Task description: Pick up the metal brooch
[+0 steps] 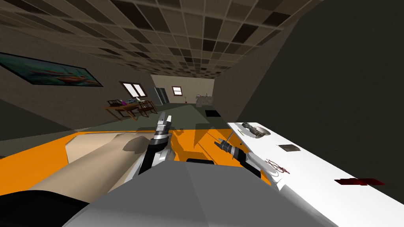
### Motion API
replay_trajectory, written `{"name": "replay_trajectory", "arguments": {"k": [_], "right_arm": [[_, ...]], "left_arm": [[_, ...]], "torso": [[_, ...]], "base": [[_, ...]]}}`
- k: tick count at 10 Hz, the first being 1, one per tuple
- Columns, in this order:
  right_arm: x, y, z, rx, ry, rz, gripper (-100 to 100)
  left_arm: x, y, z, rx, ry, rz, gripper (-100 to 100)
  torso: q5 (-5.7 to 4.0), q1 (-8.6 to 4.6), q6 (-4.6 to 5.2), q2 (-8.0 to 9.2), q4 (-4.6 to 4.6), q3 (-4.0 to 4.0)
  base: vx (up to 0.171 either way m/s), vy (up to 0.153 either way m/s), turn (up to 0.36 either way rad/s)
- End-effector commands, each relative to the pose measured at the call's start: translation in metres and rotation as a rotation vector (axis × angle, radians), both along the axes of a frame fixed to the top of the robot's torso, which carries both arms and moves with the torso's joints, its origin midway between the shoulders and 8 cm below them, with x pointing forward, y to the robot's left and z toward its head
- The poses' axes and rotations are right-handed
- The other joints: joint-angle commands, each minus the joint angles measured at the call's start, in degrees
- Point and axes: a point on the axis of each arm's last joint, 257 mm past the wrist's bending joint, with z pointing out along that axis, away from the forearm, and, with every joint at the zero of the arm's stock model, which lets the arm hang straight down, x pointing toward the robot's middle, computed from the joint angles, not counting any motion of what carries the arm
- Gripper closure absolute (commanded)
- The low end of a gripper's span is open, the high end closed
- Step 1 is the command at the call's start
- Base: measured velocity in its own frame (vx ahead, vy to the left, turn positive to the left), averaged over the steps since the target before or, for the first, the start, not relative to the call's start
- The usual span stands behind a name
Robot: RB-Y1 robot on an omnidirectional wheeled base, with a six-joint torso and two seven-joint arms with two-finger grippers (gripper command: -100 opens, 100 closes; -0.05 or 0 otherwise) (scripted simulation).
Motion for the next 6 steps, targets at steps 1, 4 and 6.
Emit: {"name": "replay_trajectory", "arguments": {"k": [1,4,6], "right_arm": [[-0.005,-0.011,-0.015,-0.077,0.019,0.022,-100],[-0.028,-0.051,-0.067,-0.24,0.116,0.055,-100],[-0.043,-0.078,-0.091,-0.34,0.161,0.078,-100]], "left_arm": [[0.0,0.0,0.0,0.0,0.0,0.0,0],[0.0,0.0,0.0,0.0,0.0,0.0,0],[0.0,0.0,0.0,0.0,0.0,0.0,0]], "torso": [[0.0,0.0,0.0,0.0,0.0,0.0],[0.0,-0.04,0.04,-0.01,0.0,-0.01],[-0.01,-0.06,0.04,-0.01,0.0,0.0]], "base": [[0.015,0.021,0.095],[0.018,0.021,0.155],[0.016,0.01,0.114]]}}
